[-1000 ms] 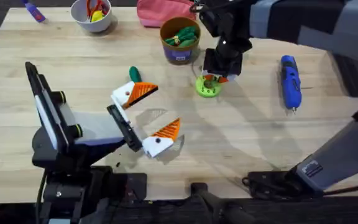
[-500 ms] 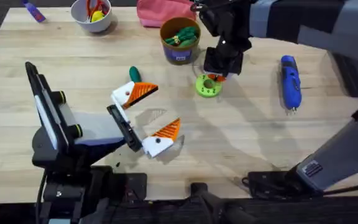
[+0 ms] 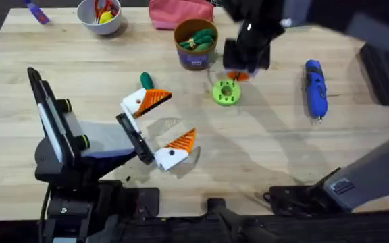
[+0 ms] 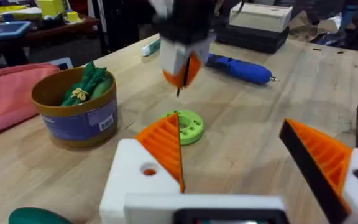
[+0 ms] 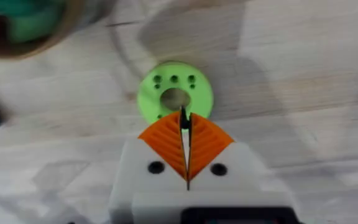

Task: Pick up the gripper from the table and insert it into the empty holder that is missing its gripper. Then pick up a screw, insert it into the mounting hole, and use the screwdriver to tighten it. Finally, clean up the table by picking up the vegetable and placing it into the bucket.

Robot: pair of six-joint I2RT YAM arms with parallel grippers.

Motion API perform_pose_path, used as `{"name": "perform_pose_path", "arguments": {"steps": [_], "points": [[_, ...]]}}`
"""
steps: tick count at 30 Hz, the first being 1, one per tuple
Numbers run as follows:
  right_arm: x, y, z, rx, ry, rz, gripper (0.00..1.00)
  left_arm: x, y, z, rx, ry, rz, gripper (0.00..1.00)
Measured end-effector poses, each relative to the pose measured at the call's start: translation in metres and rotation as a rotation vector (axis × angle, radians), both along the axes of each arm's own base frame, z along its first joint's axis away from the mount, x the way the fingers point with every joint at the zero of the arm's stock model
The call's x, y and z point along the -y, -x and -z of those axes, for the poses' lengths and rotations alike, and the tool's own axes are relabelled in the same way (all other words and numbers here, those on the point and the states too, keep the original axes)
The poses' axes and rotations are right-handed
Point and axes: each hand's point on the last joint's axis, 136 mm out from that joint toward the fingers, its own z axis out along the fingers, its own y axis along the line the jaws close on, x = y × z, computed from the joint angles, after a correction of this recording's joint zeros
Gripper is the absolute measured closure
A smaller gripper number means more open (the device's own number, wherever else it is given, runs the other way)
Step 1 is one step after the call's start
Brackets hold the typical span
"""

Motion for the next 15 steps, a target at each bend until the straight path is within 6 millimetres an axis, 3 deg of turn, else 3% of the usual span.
{"name": "perform_pose_path", "arguments": {"steps": [4, 7, 15], "points": [[-0.009, 0.0, -0.059, 0.08, -0.034, -0.083, 0.996, 0.0, 0.0, 0.0, 0.0, 0.0, 0.0, 0.015], [-0.011, 0.007, -0.092, 0.112, -0.039, -0.15, 0.996, 0.0, 0.0, 0.0, 0.0, 0.0, 0.0, 0.016], [-0.028, 0.017, -0.137, 0.169, -0.031, -0.357, 0.996, 0.0, 0.0, 0.0, 0.0, 0.0, 0.0, 0.016]]}}
